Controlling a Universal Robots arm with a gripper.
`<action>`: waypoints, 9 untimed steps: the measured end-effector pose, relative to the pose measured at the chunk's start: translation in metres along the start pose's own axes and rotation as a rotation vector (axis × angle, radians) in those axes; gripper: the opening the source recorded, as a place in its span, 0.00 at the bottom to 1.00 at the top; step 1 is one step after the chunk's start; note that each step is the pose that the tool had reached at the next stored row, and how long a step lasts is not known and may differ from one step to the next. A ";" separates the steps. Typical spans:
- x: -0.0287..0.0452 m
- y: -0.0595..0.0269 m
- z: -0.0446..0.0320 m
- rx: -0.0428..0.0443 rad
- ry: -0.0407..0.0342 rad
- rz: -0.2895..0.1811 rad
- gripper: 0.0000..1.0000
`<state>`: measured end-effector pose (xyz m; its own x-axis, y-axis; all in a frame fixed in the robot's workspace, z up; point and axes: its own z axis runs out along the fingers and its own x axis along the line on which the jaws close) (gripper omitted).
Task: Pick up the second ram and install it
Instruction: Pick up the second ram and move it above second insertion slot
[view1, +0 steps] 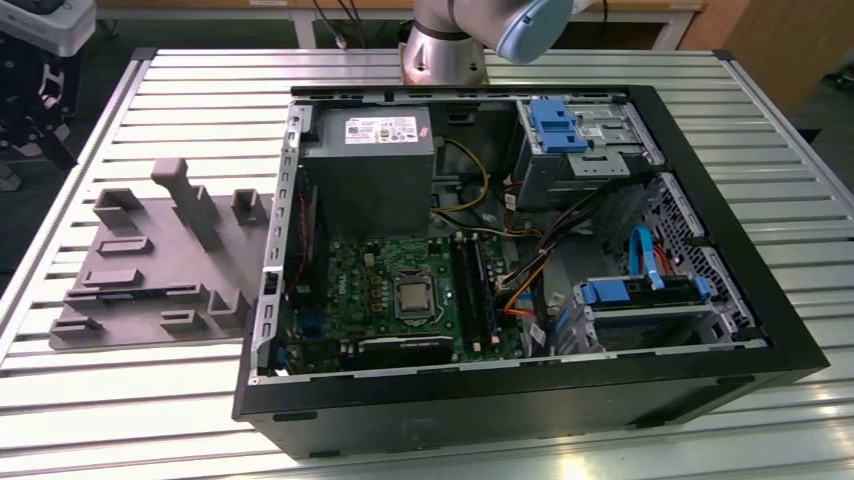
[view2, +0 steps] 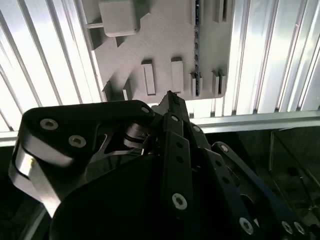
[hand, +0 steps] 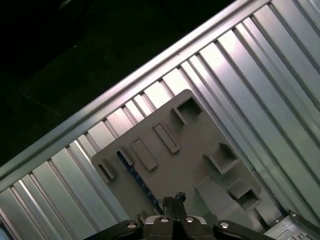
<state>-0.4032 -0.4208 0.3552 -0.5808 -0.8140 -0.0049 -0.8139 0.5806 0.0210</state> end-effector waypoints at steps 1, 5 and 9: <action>0.0000 0.0000 0.0002 -0.0001 0.0004 -0.018 0.11; 0.0000 0.0000 0.0009 -0.0005 0.0020 -0.091 0.11; 0.0000 0.0000 0.0016 -0.0008 0.0035 -0.163 0.11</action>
<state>-0.4032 -0.4208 0.3536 -0.4406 -0.8977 -0.0048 -0.8976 0.4404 0.0210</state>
